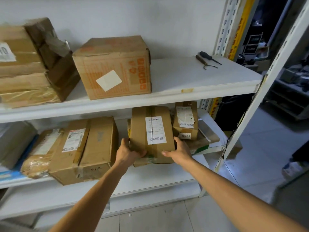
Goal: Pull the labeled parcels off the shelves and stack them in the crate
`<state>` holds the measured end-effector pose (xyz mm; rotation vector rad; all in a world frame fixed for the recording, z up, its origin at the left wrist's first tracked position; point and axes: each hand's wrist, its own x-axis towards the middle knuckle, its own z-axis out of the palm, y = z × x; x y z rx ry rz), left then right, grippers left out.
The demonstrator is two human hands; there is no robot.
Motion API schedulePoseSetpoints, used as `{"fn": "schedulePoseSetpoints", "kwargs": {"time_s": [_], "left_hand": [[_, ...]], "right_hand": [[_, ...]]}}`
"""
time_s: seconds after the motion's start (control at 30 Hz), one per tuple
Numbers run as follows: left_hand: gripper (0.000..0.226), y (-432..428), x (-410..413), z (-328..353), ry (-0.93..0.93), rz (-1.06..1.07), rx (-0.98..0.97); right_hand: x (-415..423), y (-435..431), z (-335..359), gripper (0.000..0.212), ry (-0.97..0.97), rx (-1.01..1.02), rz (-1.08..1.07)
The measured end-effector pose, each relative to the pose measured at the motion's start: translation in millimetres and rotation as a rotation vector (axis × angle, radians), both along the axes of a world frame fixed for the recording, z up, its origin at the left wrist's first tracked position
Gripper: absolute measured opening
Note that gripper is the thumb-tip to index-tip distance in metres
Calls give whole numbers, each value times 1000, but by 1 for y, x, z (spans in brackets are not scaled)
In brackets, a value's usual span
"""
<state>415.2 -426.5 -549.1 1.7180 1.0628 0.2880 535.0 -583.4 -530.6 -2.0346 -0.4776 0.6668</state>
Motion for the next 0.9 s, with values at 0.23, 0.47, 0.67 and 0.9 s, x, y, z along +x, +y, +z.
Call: {"fn": "schedulePoseSetpoints", "kwargs": {"time_s": [0.23,0.47,0.67,0.9], "left_hand": [[106,-14,-32,-4,-65,27,-101],[85,-17,-78,8,-231,-44,-275],[76,-22,-107,6,-329,-34,-339],[58,-21,-123,0,-307,-70,-273]], "right_hand": [[-20,-15,-11,67,-10,1,-29],[-50,-23,6,109,28,30,86],[-73,-30,7,73,-51,24,104],[-79,-31,2,60,-108,39,93]]}}
